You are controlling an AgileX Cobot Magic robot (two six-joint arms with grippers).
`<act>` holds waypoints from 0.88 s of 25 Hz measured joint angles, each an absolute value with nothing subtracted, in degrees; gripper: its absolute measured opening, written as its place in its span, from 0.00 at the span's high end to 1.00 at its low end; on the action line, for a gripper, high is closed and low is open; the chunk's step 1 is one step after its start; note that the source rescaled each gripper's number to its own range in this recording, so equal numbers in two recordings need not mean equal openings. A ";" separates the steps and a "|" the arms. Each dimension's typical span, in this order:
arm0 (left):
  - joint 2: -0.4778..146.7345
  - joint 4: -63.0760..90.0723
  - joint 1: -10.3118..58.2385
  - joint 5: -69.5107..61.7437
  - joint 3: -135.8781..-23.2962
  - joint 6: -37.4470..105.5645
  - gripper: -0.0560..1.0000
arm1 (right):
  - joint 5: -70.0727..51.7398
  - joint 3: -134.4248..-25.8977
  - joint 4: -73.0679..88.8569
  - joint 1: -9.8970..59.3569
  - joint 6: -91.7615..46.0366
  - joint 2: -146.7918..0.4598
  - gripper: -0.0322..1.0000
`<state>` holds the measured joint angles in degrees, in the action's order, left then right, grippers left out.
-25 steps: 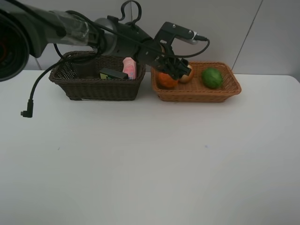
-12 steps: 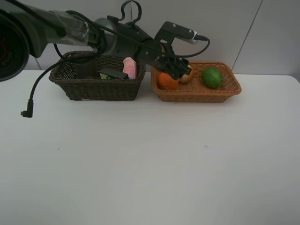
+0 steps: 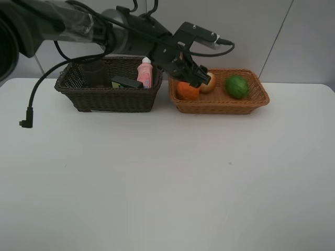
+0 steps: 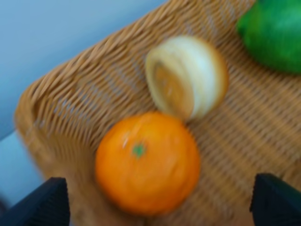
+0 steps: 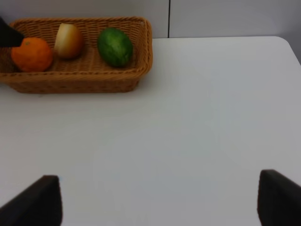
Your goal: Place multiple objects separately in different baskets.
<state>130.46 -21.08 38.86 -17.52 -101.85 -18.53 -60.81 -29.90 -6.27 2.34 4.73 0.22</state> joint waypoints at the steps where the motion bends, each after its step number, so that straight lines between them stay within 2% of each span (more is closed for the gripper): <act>1: 129.45 -21.10 38.86 -20.67 -101.85 -18.53 0.00 | -60.81 -29.90 -6.27 2.34 4.73 0.22 0.16; 13: 112.49 -23.33 38.86 -56.06 -99.56 -15.73 0.00 | -60.81 -29.90 -6.27 2.34 4.73 0.22 0.16; 22: 91.45 -21.15 38.86 -61.78 -80.73 -15.64 0.00 | -60.81 -29.90 -6.27 2.34 4.73 0.22 0.16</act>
